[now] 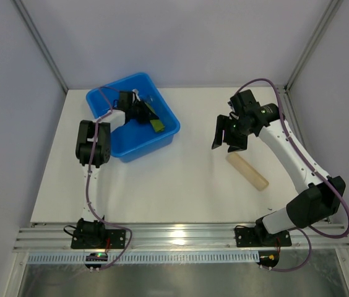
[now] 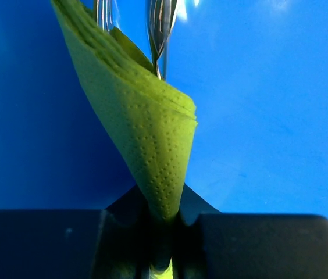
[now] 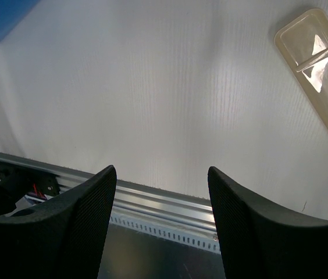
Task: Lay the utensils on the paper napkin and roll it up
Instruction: Place the utensils in the bin.
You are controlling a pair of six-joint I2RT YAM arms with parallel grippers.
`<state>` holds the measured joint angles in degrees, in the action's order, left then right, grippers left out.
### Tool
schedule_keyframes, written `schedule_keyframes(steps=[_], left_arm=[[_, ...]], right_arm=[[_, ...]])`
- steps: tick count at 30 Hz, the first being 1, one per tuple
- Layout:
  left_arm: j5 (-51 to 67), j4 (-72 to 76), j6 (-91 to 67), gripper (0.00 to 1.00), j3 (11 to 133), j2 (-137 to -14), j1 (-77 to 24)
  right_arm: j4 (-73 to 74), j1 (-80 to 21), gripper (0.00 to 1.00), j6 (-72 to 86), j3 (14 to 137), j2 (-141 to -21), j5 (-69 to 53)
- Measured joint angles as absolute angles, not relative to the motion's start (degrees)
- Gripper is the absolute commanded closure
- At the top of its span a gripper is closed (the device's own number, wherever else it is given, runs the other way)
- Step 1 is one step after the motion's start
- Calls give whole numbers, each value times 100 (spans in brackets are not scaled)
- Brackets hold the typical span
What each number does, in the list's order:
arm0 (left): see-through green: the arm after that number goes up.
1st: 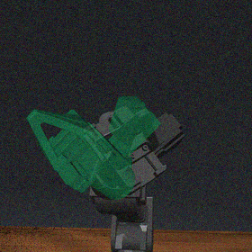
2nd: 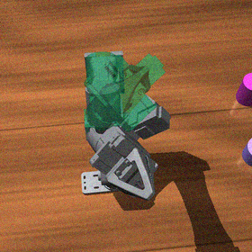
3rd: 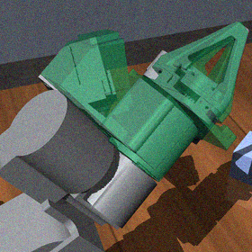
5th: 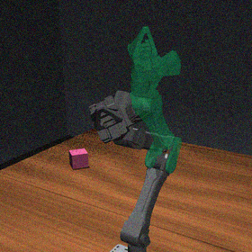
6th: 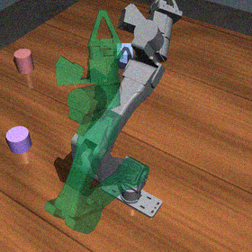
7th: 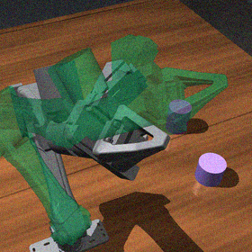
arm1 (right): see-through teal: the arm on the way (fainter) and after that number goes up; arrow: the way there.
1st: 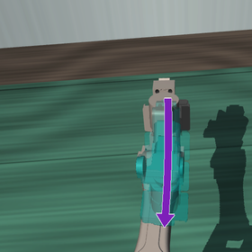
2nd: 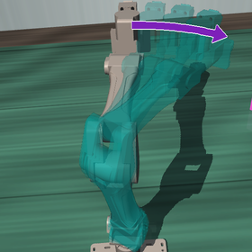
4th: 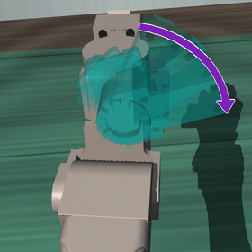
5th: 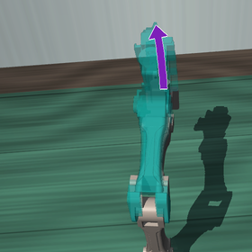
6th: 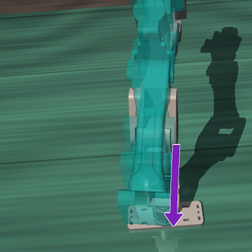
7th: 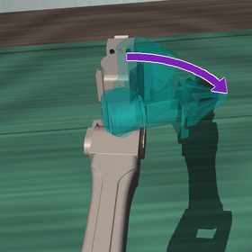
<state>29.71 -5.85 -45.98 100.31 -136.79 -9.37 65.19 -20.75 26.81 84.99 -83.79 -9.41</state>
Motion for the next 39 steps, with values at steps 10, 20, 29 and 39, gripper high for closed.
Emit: schedule_keyframes(steps=[10, 20, 29, 39], left_arm=[[2910, -563, -4602, 66, 10210, -13764, -963], [2722, -635, -4595, 60, 10326, -13786, -963], [2668, -655, -4580, 55, 10337, -13775, -963], [2534, -668, -4600, 10, 10328, -13609, -937]], right_arm=[[6521, -1981, 32, 2596, 8499, -8379, -991], [6519, -1857, 32, 2556, 8499, -8407, -1070], [6514, -1852, 32, 2554, 8499, -8440, -1142], [6512, -1824, 32, 2550, 8497, -8440, -1203]])
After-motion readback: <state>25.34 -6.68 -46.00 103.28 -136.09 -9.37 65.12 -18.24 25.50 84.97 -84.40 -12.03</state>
